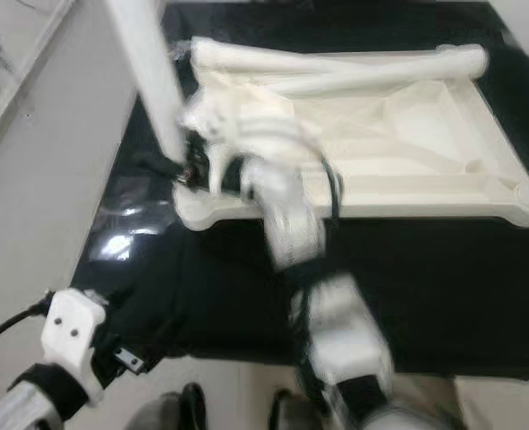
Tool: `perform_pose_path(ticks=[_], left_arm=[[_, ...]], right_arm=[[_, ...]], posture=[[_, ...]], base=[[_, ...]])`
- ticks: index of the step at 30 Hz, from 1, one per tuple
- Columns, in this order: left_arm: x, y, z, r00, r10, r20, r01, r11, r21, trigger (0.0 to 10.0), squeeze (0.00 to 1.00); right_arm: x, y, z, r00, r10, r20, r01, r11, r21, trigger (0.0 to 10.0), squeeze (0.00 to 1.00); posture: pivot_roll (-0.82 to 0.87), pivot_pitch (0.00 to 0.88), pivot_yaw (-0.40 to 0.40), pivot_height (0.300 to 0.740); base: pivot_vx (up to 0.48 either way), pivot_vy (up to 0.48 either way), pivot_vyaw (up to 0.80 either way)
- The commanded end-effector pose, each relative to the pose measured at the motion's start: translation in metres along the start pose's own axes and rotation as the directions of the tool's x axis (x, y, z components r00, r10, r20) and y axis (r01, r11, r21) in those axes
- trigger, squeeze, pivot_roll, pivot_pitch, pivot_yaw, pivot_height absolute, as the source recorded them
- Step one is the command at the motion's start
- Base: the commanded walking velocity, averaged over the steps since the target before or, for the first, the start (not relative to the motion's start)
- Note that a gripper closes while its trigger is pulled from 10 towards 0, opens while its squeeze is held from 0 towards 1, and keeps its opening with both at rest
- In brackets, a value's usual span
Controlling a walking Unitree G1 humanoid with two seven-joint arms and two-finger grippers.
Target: Building children table
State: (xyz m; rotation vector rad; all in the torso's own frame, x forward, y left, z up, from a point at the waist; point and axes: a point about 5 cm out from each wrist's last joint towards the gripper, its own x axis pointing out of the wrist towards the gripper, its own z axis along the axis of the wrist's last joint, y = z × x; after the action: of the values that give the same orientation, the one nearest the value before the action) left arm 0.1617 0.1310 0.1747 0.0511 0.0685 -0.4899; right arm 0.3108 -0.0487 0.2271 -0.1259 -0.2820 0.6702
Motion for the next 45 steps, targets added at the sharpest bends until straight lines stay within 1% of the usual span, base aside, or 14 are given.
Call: perform_pose_path(ticks=[1, 14, 18, 20, 23, 24, 27, 29, 33, 35, 38, 41, 44, 45], left_arm=[[-0.001, 0.002, -0.001, 1.0, 0.015, -0.012, -0.015, 1.0, 0.006, 10.0, 0.0], [0.005, 0.017, -0.001, 0.999, 0.053, -0.002, -0.053, 0.998, 0.028, 10.0, 0.0], [0.006, 0.034, 0.007, 0.993, 0.114, 0.033, -0.116, 0.991, 0.065, 10.0, 0.0], [0.012, 0.072, 0.061, 0.958, 0.149, 0.247, -0.173, 0.981, 0.082, 10.0, 0.0], [0.012, 0.077, 0.073, 0.946, 0.136, 0.293, -0.167, 0.983, 0.08, 10.0, 0.0], [0.014, 0.079, 0.087, 0.937, 0.097, 0.336, -0.132, 0.988, 0.082, 10.0, 1.0], [0.017, 0.082, 0.116, 0.909, 0.0, 0.418, -0.048, 0.993, 0.104, 10.0, 1.0], [0.023, 0.082, 0.146, 0.865, -0.123, 0.487, 0.072, 0.99, 0.122, 10.0, 1.0], [0.026, 0.081, 0.155, 0.847, -0.171, 0.504, 0.125, 0.984, 0.125, 10.0, 1.0], [0.044, 0.072, 0.172, 0.792, -0.365, 0.49, 0.33, 0.93, 0.161, 10.0, 1.0], [0.044, 0.072, 0.172, 0.792, -0.365, 0.49, 0.33, 0.93, 0.161, 10.0, 1.0], [0.069, 0.059, 0.188, 0.719, -0.533, 0.446, 0.508, 0.841, 0.186, 10.0, 1.0], [0.082, 0.058, 0.191, 0.727, -0.544, 0.419, 0.517, 0.835, 0.186, 10.0, 1.0], [0.088, 0.06, 0.191, 0.74, -0.541, 0.399, 0.516, 0.838, 0.178, 10.0, 0.13]], right_arm=[[-0.035, 0.016, -0.045, 0.956, -0.133, -0.261, 0.153, 0.987, 0.058, 10.0, 0.0], [-0.013, 0.017, -0.057, 0.953, -0.125, -0.276, 0.137, 0.99, 0.024, 10.0, 0.0], [-0.013, 0.019, -0.057, 0.943, -0.148, -0.297, 0.167, 0.985, 0.037, 10.0, 0.0], [-0.018, 0.024, -0.053, 0.928, -0.189, -0.321, 0.211, 0.977, 0.036, 10.0, 0.0], [-0.019, 0.025, -0.052, 0.925, -0.196, -0.326, 0.218, 0.975, 0.032, 10.0, 0.0], [-0.019, 0.026, -0.052, 0.923, -0.199, -0.329, 0.221, 0.975, 0.031, 10.0, 0.0], [-0.018, 0.027, -0.053, 0.923, -0.203, -0.328, 0.225, 0.974, 0.03, 10.0, 0.0], [-0.015, 0.027, -0.054, 0.924, -0.204, -0.324, 0.226, 0.973, 0.033, 10.0, 0.0], [-0.015, 0.028, -0.054, 0.924, -0.204, -0.323, 0.227, 0.973, 0.035, 10.0, 0.0], [-0.012, 0.03, -0.053, 0.926, -0.198, -0.322, 0.223, 0.974, 0.043, 10.0, 0.0], [-0.012, 0.03, -0.053, 0.926, -0.198, -0.322, 0.223, 0.974, 0.043, 10.0, 0.0], [-0.011, 0.033, -0.05, 0.928, -0.19, -0.32, 0.216, 0.975, 0.048, 10.0, 0.0], [-0.011, 0.034, -0.048, 0.93, -0.186, -0.318, 0.214, 0.975, 0.055, 10.0, 0.0], [-0.011, 0.035, -0.047, 0.931, -0.183, -0.315, 0.212, 0.976, 0.058, 10.0, 0.0]], posture=[[0.01, 0.328, 0.019, 0.74], [0.02, 0.261, 0.044, 0.74], [0.02, 0.252, 0.049, 0.74], [0.02, 0.24, 0.054, 0.74], [0.02, 0.239, 0.054, 0.74], [0.02, 0.235, 0.058, 0.74], [0.02, 0.232, 0.063, 0.74], [0.02, 0.224, 0.068, 0.74], [0.02, 0.224, 0.068, 0.74], [0.01, 0.22, 0.07, 0.74], [0.01, 0.22, 0.07, 0.74], [0.0, 0.224, 0.076, 0.74], [0.0, 0.228, 0.079, 0.74], [0.0, 0.231, 0.08, 0.74]], base=[[0.0, 0.0, 0.0], [0.0, 0.0, 0.0], [0.0, 0.0, 0.0], [0.0, 0.0, 0.0], [0.0, 0.0, 0.0], [0.0, 0.0, 0.0], [0.0, 0.0, 0.0], [0.0, 0.0, 0.0], [0.0, 0.0, 0.0], [0.0, 0.0, 0.0], [0.0, 0.0, 0.0], [0.0, 0.0, 0.0], [0.0, 0.0, 0.0], [0.0, 0.0, 0.0]])
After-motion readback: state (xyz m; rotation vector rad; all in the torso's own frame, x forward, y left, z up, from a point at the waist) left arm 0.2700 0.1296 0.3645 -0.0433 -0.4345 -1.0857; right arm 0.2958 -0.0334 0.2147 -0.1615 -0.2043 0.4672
